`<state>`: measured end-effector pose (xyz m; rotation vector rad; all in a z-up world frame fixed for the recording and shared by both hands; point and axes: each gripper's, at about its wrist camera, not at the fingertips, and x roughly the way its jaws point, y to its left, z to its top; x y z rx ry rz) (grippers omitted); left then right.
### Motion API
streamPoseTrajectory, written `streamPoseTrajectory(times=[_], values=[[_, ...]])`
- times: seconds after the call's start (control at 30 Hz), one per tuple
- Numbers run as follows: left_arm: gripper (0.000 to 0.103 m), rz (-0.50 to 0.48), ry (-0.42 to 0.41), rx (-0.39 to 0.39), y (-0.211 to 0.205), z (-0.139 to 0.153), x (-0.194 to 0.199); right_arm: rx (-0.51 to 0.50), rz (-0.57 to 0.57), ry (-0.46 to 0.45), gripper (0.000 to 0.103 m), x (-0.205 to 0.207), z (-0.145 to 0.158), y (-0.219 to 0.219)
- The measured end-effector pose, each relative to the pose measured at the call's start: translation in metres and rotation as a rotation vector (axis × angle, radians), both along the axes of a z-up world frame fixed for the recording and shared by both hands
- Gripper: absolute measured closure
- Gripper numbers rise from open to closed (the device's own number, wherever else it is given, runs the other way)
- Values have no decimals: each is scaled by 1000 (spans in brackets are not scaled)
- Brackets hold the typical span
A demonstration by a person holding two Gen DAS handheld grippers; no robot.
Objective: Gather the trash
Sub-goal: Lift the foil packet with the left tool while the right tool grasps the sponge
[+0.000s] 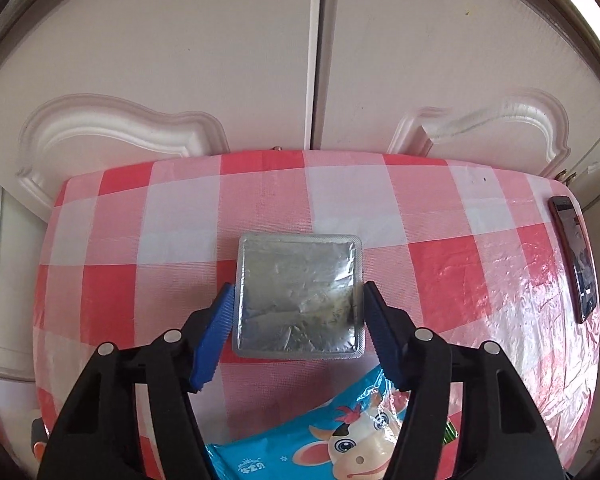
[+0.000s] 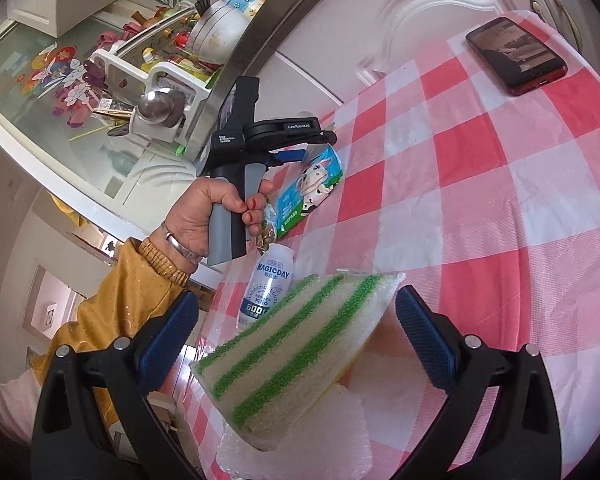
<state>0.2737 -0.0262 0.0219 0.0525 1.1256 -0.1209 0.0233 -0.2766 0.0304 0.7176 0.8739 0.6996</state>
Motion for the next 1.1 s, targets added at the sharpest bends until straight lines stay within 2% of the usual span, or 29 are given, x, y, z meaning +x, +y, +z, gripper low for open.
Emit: streamPoseTrajectory(times=[0.23, 0.37, 0.47, 0.57, 0.7, 0.83, 0.87, 0.93, 0.97, 1.1], values=[[39, 37, -73, -64, 26, 31, -22, -63, 36, 70, 4, 3, -11, 10], [39, 40, -123, -87, 37, 58, -43, -90, 53, 36, 4, -2, -4, 18], [39, 30, -158, -89, 44, 77, -63, -157, 64, -19, 4, -8, 7, 30], [39, 17, -183, -107, 51, 92, -90, -187, 60, 3, 4, -9, 4, 35], [39, -15, -191, -147, 51, 97, -137, -143, 40, 52, 4, -5, -3, 22], [39, -49, -175, -184, 46, 84, -185, -74, 80, 80, 4, -2, -9, 15], [39, -53, -170, -197, 45, 80, -194, -66, 85, 80, 6, -2, -10, 15], [39, -61, -165, -226, 43, 76, -217, -25, 93, 88, 20, -1, -11, 16], [39, -61, -162, -235, 43, 74, -226, -9, 97, 101, 31, -1, -13, 15], [39, -36, -150, -275, 49, 64, -258, 41, 108, 159, 40, 2, -25, 12]])
